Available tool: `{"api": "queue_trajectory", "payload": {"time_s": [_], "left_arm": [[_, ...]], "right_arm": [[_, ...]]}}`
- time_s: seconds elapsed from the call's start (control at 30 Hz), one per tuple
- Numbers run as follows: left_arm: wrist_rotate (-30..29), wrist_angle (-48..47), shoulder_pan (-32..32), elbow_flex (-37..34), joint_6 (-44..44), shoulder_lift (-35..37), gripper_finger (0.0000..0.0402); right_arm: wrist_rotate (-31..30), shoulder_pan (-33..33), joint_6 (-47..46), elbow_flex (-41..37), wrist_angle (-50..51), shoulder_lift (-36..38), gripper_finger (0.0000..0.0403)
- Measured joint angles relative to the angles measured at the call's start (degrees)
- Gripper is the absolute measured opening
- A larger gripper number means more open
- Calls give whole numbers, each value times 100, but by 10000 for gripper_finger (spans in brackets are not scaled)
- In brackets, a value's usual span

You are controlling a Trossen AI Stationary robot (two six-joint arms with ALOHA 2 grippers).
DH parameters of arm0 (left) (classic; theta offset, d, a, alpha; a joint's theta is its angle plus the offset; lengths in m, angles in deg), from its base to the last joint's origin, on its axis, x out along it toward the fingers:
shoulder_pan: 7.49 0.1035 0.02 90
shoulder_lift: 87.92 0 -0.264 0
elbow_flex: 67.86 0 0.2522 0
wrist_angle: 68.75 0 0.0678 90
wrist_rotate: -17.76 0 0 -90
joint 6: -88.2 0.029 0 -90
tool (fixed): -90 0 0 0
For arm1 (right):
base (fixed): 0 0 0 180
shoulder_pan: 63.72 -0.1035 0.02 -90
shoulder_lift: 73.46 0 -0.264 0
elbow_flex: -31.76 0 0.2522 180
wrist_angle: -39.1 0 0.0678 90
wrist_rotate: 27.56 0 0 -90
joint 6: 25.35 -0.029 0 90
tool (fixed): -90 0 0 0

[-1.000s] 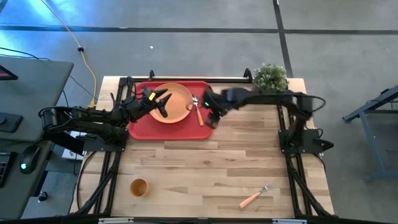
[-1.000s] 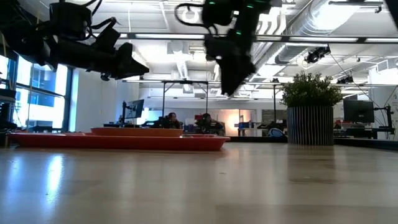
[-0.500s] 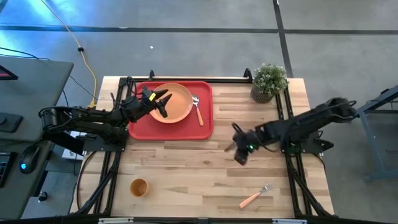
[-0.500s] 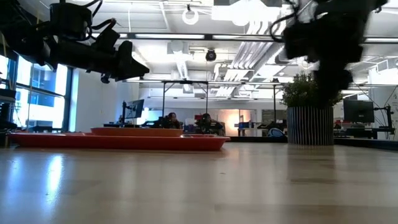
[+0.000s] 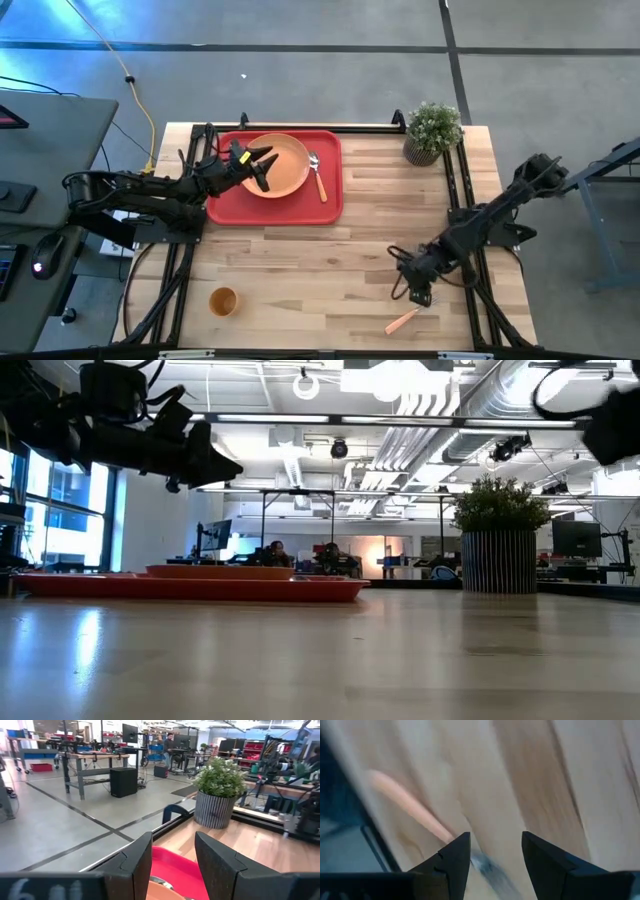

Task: Pick and place plate/cup/fork/spoon on tray
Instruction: Put the orange fork on the red tray to the right of the yellow spoon

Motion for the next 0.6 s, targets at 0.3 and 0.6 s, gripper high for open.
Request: {"api": "queue_trajectory", "payload": {"time_s": [0.3, 0.6], "left_arm": [[-58, 141, -46, 0, 137, 0, 140], [-38, 377, -55, 0, 136, 0, 140]], "right_arm": [[-210, -1005, -4358, -7, 369, -40, 167], [-361, -1637, -5238, -428, 102, -37, 174]]}}
